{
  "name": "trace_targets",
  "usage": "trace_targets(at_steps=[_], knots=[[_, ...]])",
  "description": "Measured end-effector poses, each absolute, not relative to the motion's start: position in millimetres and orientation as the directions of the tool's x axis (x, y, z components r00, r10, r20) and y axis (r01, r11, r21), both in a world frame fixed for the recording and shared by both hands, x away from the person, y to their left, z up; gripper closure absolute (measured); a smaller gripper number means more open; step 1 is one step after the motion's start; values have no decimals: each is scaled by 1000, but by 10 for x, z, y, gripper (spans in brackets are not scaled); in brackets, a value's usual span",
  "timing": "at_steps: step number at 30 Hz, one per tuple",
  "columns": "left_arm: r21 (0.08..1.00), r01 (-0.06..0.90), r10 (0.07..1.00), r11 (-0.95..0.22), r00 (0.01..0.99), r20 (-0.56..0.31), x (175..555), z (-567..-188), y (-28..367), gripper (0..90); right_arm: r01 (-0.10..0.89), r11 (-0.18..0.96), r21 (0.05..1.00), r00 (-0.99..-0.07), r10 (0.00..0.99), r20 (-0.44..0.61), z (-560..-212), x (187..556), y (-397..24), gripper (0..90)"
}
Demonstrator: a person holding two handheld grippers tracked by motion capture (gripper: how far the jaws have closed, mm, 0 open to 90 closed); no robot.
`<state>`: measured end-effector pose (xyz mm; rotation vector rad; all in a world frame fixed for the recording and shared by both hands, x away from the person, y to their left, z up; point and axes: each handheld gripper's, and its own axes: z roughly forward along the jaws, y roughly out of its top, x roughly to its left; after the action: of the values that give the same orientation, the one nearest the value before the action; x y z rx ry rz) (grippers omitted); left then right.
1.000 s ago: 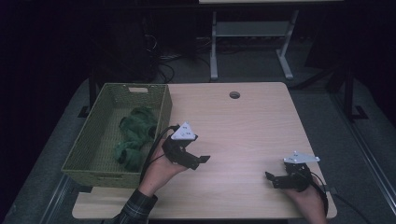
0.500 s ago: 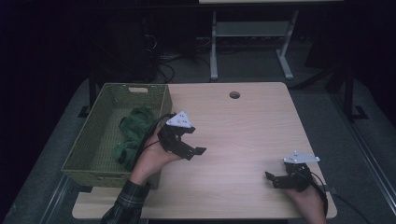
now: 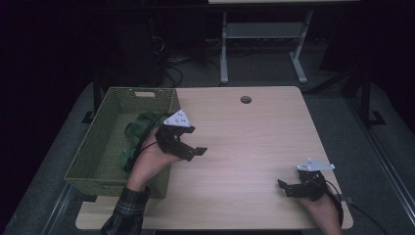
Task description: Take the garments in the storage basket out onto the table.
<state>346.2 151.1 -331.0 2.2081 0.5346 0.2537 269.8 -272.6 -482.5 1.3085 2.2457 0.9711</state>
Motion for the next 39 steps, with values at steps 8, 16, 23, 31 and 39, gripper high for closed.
trace_targets(at_steps=[8, 16, 23, 31, 39], knots=[[774, 313, 501, -550, 865, 7, 3488, -3252, 1735, 142, 612, 333, 717, -504, 863, 29, -4825, 2698, -2726, 94], [779, 344, 570, -525, 821, 21, 3508, -3201, 2017, 148, 612, 333, 717, -503, 864, 29, -4825, 2698, -2726, 94], [782, 363, 599, -507, 801, 16, 3526, -3198, 2178, 195, 612, 334, 717, -504, 863, 28, -4825, 2698, -2726, 94], [761, 395, 646, -515, 762, 42, 3567, -3215, 2394, 246, 612, 334, 717, -504, 863, 28, -4825, 2698, -2726, 94], [746, 421, 683, -516, 728, 61, 3612, -3270, 2568, 318, 611, 334, 717, -505, 863, 28, -4825, 2699, -2727, 94]])
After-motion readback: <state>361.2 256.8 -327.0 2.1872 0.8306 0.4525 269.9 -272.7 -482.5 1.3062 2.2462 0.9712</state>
